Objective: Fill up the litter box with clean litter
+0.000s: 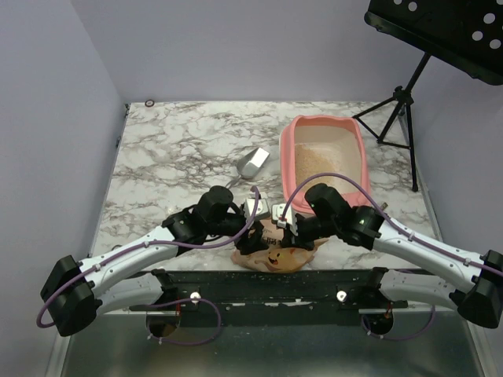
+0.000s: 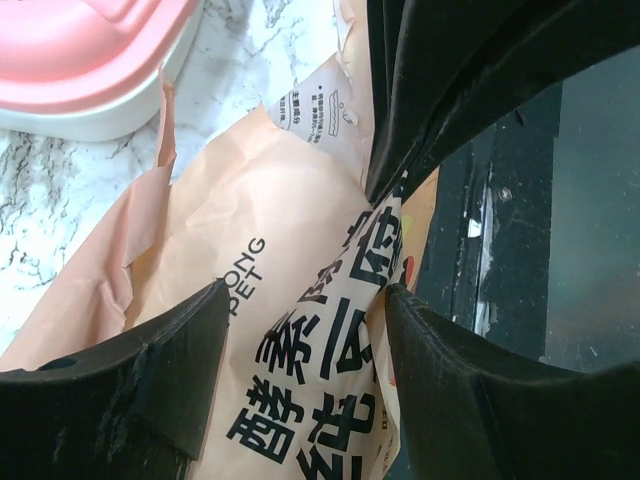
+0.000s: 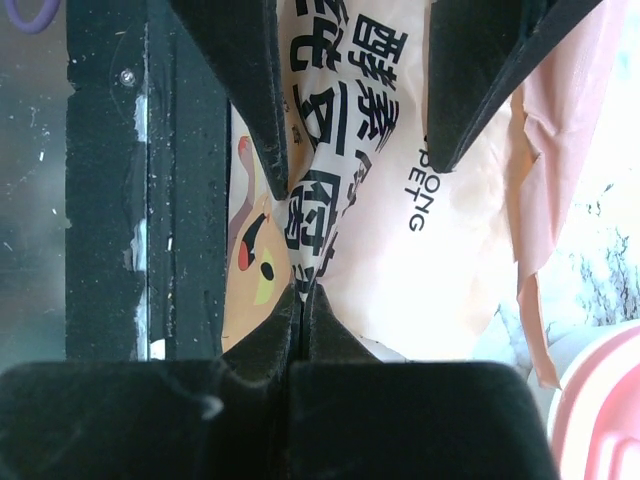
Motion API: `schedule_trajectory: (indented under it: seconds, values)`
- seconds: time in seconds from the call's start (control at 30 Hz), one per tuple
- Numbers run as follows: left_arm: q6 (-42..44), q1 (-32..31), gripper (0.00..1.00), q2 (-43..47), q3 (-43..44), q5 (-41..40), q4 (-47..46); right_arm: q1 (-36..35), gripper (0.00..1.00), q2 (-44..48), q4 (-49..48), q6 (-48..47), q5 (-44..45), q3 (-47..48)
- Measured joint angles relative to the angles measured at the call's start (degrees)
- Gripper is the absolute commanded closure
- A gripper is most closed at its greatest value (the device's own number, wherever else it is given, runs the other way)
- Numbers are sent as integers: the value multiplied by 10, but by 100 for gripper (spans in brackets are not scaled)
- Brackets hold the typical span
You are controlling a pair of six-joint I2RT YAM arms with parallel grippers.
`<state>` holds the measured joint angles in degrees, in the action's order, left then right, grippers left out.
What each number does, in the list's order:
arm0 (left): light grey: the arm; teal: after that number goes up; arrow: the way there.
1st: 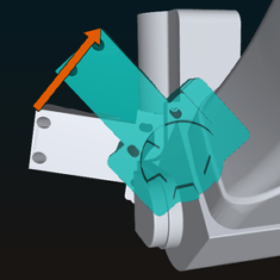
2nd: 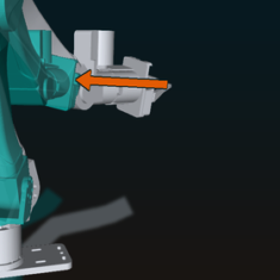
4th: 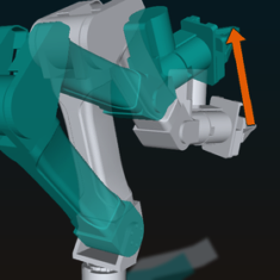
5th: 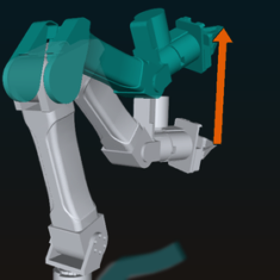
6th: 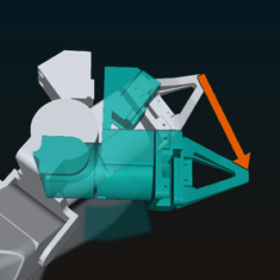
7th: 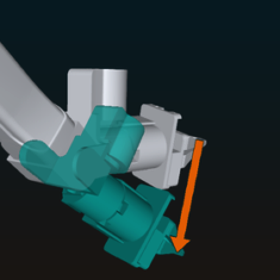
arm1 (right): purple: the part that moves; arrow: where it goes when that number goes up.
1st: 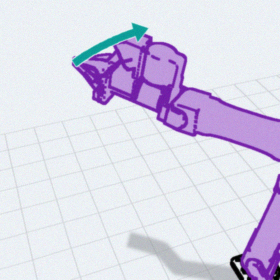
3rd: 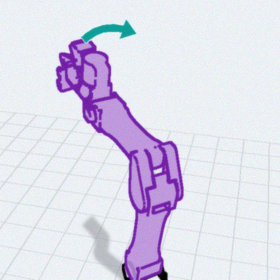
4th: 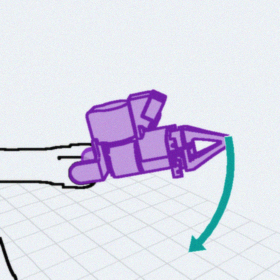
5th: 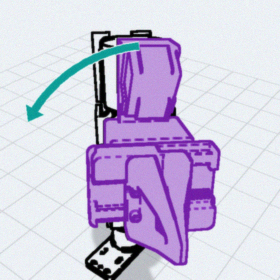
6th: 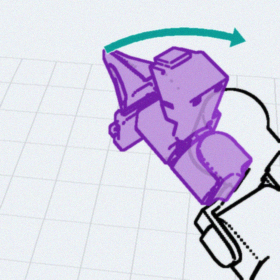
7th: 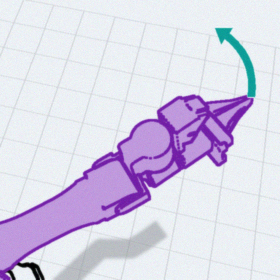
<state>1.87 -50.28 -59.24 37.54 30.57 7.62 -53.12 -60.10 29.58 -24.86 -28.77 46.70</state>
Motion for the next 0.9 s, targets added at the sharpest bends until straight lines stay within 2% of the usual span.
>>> schedule_trajectory:
  seconds: [0.1,0.37,0.4,0.5,0.53,0.67,0.9]
  values:
    - [3,-1,33,5,-5,0,5,0,100,6,-4,7,4,-4]
    - [12,-1,55,-16,-5,32,3,0,100,35,-11,28,40,-18]
    - [12,-1,63,-23,-5,38,3,0,100,39,-11,31,44,-20]
    - [13,-1,97,-33,-3,50,1,0,100,52,-14,39,53,-28]
    - [15,-1,100,-36,-1,53,0,0,100,57,-17,41,57,-30]
    - [18,-2,100,-53,14,46,10,0,99,70,-21,46,76,-40]
    - [52,2,100,-51,69,-51,93,30,100,27,-67,61,103,-24]
